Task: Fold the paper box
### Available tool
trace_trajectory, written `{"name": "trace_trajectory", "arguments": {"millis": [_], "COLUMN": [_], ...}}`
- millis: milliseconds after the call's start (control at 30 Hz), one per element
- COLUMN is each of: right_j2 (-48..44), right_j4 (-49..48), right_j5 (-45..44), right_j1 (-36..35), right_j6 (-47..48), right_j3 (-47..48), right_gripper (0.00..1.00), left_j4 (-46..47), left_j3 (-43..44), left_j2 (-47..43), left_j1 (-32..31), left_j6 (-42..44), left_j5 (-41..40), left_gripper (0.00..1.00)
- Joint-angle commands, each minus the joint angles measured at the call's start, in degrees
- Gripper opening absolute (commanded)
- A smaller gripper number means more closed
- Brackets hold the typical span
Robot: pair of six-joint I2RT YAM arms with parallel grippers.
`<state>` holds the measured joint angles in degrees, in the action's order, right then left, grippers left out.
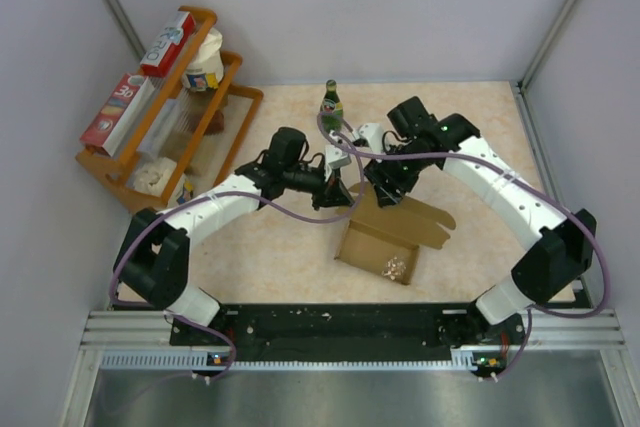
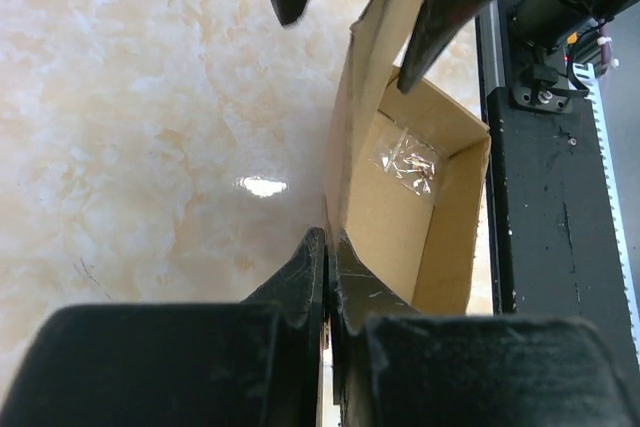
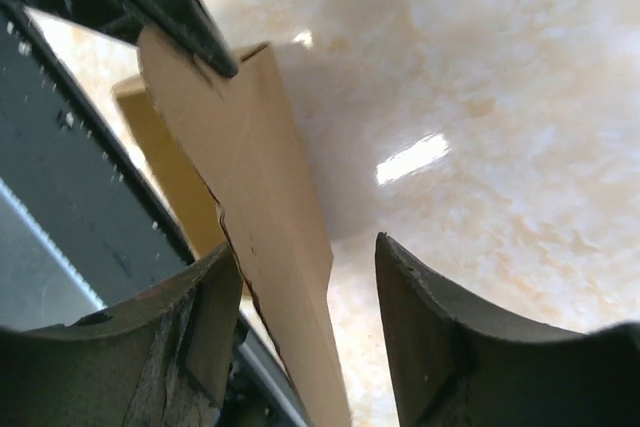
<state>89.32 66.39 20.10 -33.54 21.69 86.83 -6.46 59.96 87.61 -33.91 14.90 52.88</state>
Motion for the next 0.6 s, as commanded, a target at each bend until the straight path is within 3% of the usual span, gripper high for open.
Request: {"name": "trace_trajectory", "arguments": {"millis": [0, 133, 267, 433, 567], "right_j2": [-6.5, -12.0, -16.9, -20.1, -26.9], "right_j4": [-10.5, -19.2, -25.1, -25.1, -29.2], "right_j5": [-5.7, -4.0, -6.5, -10.2, -7.4], "right_j1": [0.5, 3.6, 6.1, 11.5, 15.6], "right_j6": [-6.5, -14.1, -20.5, -28.4, -33.4], "right_j3": [1.1, -2.5, -7.9, -11.4, -20.1], "right_gripper": [0.55, 0.59, 0.74, 0.77, 0.76], "left_j4": [0.7, 1.7, 2.2, 1.4, 1.9], "left_j3": [0.2, -0.2, -0.4, -0.6, -1.3], "left_j2": [-0.2, 0.5, 0.5, -0.3, -0.7], "left_j1": [-0.3, 0.2, 0.6, 1.7, 3.9], "left_j6": [-1.8, -2.8, -3.5, -3.8, -5.0], "left_j5": [-2.0, -3.0, -4.4, -6.4, -6.4], "left_gripper": [0.0, 0.0, 0.0, 0.0, 0.0]}}
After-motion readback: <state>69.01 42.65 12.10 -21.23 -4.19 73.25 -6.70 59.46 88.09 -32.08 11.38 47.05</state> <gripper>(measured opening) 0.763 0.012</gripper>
